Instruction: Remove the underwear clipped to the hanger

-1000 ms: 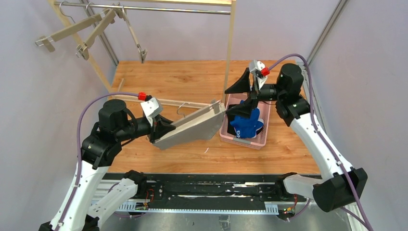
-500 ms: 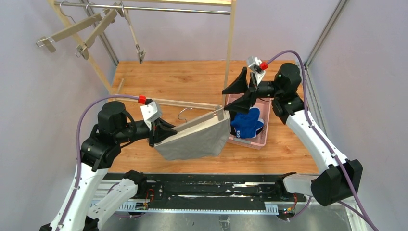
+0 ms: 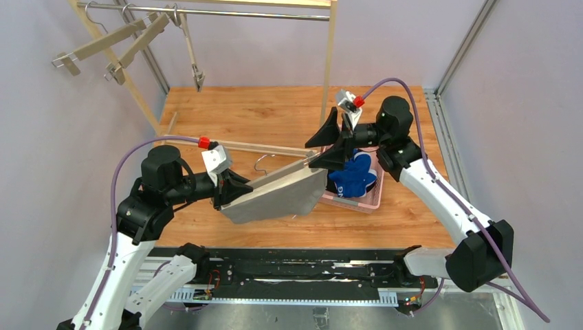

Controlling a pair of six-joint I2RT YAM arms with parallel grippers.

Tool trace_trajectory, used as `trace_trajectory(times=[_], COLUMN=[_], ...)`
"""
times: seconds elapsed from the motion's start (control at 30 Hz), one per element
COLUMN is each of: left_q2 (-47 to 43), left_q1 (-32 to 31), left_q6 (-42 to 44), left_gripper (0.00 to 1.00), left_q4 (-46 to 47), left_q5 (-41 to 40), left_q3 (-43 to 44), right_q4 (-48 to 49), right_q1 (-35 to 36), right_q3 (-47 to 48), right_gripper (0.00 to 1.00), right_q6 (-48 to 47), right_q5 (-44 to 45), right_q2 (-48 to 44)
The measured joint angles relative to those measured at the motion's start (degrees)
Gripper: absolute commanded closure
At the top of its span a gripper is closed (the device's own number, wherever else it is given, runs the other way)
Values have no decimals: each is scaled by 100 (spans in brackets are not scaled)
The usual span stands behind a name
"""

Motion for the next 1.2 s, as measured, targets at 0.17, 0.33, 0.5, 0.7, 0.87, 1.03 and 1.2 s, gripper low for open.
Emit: trace_trajectory(times=[0.17, 0.33, 0.5, 0.7, 0.87, 1.03, 1.2], left_q2=[-7, -76, -136, -151, -151, -155, -173], left_q1=[0, -2, -2, -7, -22, -22, -22], left_q6=[-26, -72, -133, -186, -245, -273, -271], left_gripper=[100, 100, 100, 100, 100, 100, 100], left_q4=[4, 9, 2, 11, 223, 308, 313], left_q5=[-22, -68, -111, -136, -203, -214, -221], left_q3=[0, 0, -66, -87, -90, -90, -81], right_q4=[-114, -227, -304, -428, -723, -1005, -968], right_q1=[122, 179, 179, 179, 223, 254, 254], right_q3=[-24, -24, -24, -24, -22, -72, -509], right_gripper=[49, 78, 99, 46, 35, 29, 24], right_q6=[-46, -164, -221, -330, -442, -673, -769], right_q5=[92, 160, 177, 214, 785, 2033, 3482], right_q2=[7, 31, 55, 50, -50, -688, -1687])
